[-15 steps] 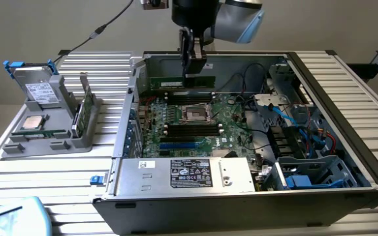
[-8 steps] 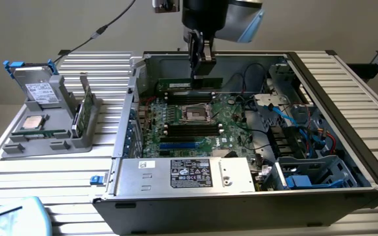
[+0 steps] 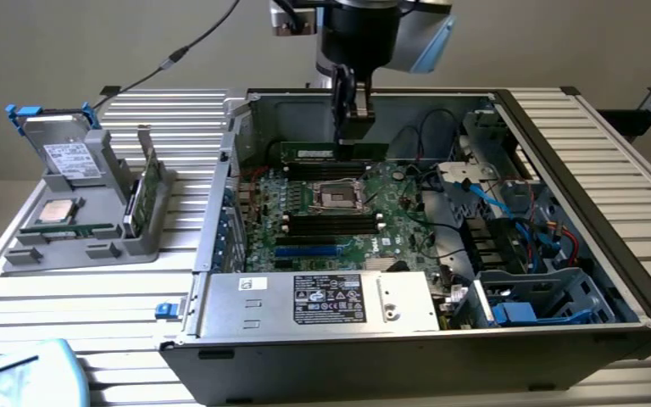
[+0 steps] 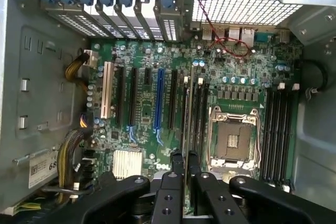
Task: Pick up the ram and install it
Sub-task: 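Pick up the ram and move it above insertion slot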
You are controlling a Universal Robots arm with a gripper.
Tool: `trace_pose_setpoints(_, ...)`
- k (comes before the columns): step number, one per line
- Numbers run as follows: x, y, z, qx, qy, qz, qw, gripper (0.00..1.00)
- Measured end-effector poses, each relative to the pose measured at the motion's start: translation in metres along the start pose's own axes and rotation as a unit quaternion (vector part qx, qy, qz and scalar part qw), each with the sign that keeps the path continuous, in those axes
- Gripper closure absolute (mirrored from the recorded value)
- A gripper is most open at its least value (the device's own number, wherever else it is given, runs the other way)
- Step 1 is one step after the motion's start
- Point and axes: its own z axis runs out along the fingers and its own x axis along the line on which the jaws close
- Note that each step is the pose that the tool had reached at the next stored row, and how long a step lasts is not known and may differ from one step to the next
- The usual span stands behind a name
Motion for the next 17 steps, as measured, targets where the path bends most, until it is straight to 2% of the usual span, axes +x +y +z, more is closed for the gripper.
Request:
trace_pose_setpoints(6,0.0,-0.005,0.0095,-0.0012,-0.0035,0.019,0.9998,0.86)
trace_pose_setpoints(13,-0.003,-0.0117,0.0215,-0.0019,-0.0045,0.031,0.9995,0.86)
trace_pose_setpoints(17,-0.008,-0.0139,0.0284,-0.0021,-0.0048,0.033,0.9994,0.86)
